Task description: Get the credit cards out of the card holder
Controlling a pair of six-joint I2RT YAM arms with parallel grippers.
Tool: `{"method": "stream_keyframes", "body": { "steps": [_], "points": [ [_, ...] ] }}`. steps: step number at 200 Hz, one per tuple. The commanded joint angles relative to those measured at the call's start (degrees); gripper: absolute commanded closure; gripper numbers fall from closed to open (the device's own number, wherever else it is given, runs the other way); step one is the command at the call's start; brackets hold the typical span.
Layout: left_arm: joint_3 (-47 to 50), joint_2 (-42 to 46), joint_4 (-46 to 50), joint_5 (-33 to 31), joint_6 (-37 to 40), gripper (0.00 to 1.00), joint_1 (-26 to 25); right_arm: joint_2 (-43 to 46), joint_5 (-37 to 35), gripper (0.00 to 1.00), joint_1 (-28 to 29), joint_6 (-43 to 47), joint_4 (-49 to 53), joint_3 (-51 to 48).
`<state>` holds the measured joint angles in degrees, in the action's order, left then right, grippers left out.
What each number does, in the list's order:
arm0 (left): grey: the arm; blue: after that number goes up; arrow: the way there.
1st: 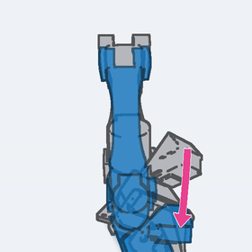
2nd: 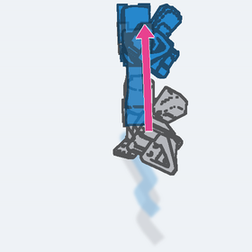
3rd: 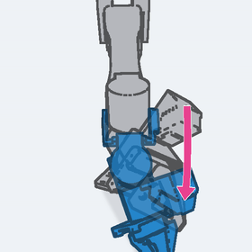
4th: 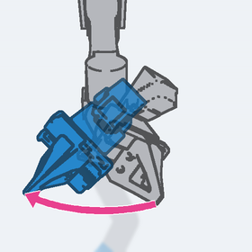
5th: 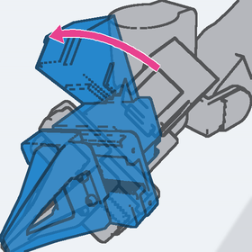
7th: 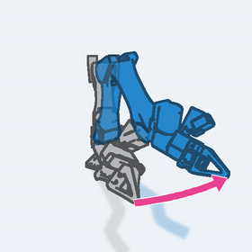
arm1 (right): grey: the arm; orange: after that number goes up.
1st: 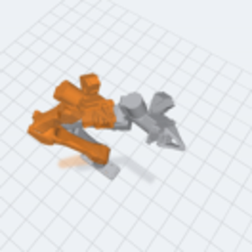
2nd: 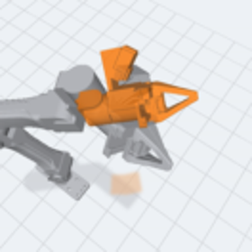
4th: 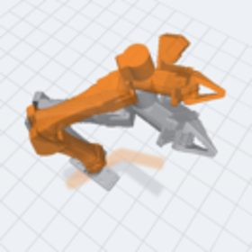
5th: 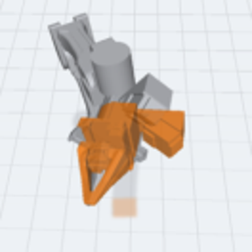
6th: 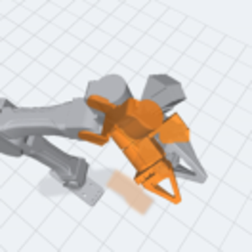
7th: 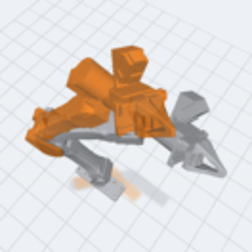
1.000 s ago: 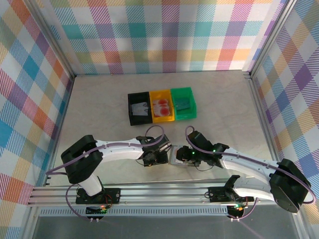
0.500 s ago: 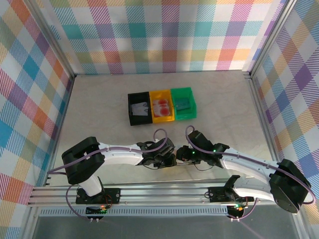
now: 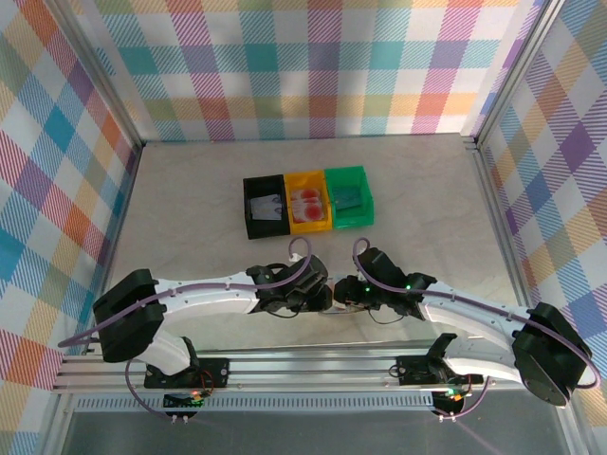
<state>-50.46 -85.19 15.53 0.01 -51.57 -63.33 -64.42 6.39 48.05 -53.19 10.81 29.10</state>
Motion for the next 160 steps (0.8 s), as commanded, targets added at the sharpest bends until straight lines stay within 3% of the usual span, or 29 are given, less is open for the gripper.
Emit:
{"method": "stream_keyframes", "body": {
  "steps": [1,32,58,160],
  "points": [
    [-0.94,2.96,-0.50,-3.24,0.57,0.77,-0.92,0.11,0.99,0.71,0.24,-0.64,-1.85,-1.38],
    [0.90,2.34,-6.73,-1.50,-2.42,0.85,-0.83,0.00,1.07,0.71,0.29,-1.39,-3.28,-2.12],
    [3.32,1.85,-10.34,-0.99,-5.14,0.98,-0.83,0.48,1.00,0.71,0.20,-1.57,-3.15,-2.36],
    [6.44,-4.71,-15.78,2.38,-11.51,1.00,-0.79,1.05,1.14,0.71,0.22,-2.67,-5.18,-4.14]
  ]
}}
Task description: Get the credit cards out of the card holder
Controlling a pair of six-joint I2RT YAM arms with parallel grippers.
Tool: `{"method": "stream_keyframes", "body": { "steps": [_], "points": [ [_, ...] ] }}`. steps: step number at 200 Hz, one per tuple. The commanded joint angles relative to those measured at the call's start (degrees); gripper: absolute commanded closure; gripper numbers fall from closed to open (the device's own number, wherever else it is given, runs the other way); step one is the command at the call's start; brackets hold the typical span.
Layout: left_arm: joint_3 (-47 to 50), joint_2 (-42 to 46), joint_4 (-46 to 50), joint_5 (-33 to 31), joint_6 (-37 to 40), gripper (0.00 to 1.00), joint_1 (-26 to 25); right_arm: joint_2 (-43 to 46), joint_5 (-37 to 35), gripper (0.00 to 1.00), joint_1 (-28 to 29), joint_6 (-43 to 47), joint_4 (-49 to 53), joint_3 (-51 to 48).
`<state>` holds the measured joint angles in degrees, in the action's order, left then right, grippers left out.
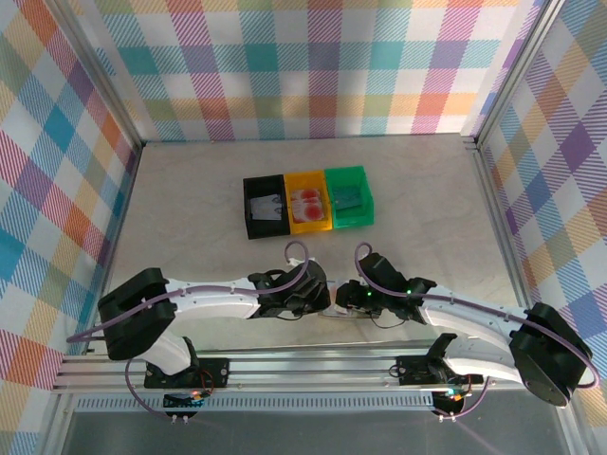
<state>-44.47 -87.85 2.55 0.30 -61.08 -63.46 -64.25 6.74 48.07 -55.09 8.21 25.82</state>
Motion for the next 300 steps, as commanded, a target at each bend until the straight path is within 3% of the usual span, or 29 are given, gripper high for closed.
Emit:
{"method": "stream_keyframes", "body": {
  "steps": [1,115,195,300],
  "points": [
    [0.44,-2.14,-2.80,2.17,-2.01,1.00,-0.68,0.84,0.80,0.71,0.19,-0.79,-2.54,-0.91],
    [-1.89,-9.17,3.75,2.14,-4.29,1.00,-0.70,1.88,0.65,0.72,0.20,-1.29,-3.46,-2.35],
    [-2.11,-13.78,6.17,2.91,-6.38,1.00,-0.70,5.83,-2.67,0.70,0.18,-1.23,3.11,-2.70],
    [-2.88,-15.13,7.39,2.79,-6.51,1.00,-0.70,20.31,-7.34,0.69,0.09,-3.72,14.84,-6.55]
  ]
}}
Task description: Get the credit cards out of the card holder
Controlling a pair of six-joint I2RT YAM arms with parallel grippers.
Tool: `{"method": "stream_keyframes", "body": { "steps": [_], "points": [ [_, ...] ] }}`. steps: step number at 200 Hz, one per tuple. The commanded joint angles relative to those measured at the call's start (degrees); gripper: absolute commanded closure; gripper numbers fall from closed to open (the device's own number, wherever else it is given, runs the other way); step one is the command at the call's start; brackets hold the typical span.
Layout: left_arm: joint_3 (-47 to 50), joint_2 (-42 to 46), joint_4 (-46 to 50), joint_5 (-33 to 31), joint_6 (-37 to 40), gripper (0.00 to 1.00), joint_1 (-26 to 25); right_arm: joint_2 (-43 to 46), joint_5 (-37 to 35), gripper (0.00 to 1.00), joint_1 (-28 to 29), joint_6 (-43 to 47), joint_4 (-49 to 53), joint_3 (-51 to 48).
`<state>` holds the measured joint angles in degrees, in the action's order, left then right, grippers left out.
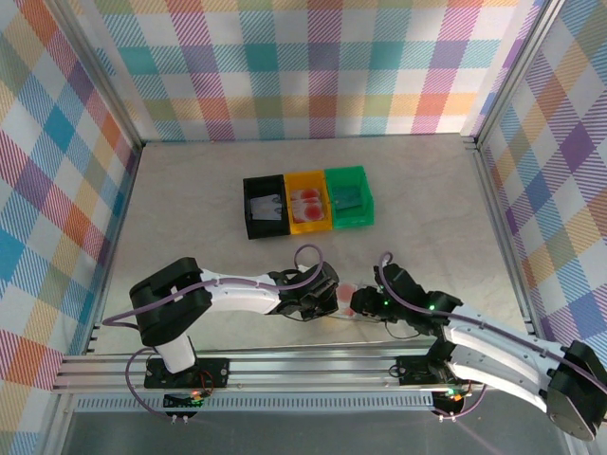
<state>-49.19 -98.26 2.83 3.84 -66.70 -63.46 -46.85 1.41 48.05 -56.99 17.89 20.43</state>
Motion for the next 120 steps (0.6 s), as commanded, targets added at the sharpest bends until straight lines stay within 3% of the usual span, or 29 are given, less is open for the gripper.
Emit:
{"method": "stream_keyframes", "body": {
  "steps": [1,45,68,120],
  "points": [
    [1.83,-4.74,7.10,-0.71,-0.89,1.00,-0.70,3.04,-2.10,0.69,0.11,-1.85,5.37,-1.21],
    [1.83,-4.84,6.93,-0.59,-0.98,1.00,-0.62,9.92,-8.36,0.67,-0.54,-7.38,20.20,-0.40],
    [2.41,-4.85,6.39,-0.37,-1.41,1.00,-0.44,11.38,-10.08,0.60,-1.73,-9.57,29.01,1.80],
    [2.80,-4.80,6.40,-0.17,-1.68,1.00,0.17,6.27,-8.79,0.58,-2.47,-4.29,27.11,7.71]
  ]
}}
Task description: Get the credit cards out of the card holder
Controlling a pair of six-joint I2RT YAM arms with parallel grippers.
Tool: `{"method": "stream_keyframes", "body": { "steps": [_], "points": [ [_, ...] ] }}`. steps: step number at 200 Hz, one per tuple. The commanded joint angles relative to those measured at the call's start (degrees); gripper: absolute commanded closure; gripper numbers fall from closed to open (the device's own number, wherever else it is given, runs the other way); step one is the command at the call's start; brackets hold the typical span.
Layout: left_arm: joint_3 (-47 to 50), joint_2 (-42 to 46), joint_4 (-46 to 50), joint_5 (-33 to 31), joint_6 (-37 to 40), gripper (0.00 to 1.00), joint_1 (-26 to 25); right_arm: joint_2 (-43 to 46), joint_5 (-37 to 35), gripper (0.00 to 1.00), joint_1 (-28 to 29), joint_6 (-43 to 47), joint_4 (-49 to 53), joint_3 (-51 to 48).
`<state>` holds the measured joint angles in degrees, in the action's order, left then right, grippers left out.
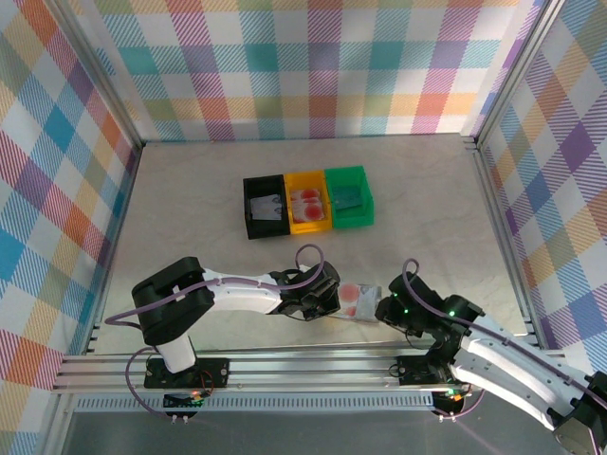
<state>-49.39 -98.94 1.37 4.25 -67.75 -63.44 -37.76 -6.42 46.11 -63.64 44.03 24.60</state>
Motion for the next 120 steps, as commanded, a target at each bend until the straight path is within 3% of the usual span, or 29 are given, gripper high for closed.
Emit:
{"method": "stream_keyframes", "body": {
  "steps": [1,65,120],
  "points": [
    [3.03,-4.14,7.86,-0.61,-0.63,1.00,0.16,-3.05,-0.97,0.58,-0.59,2.45,0.88,3.62],
    [4.88,-1.63,9.40,-1.50,-0.63,1.00,0.66,-15.76,4.21,0.53,-4.69,8.19,-10.37,4.25],
    [7.10,-0.20,9.88,-2.32,-0.90,1.00,1.04,-21.51,3.61,0.64,-6.72,9.30,-13.62,3.25]
  ]
}}
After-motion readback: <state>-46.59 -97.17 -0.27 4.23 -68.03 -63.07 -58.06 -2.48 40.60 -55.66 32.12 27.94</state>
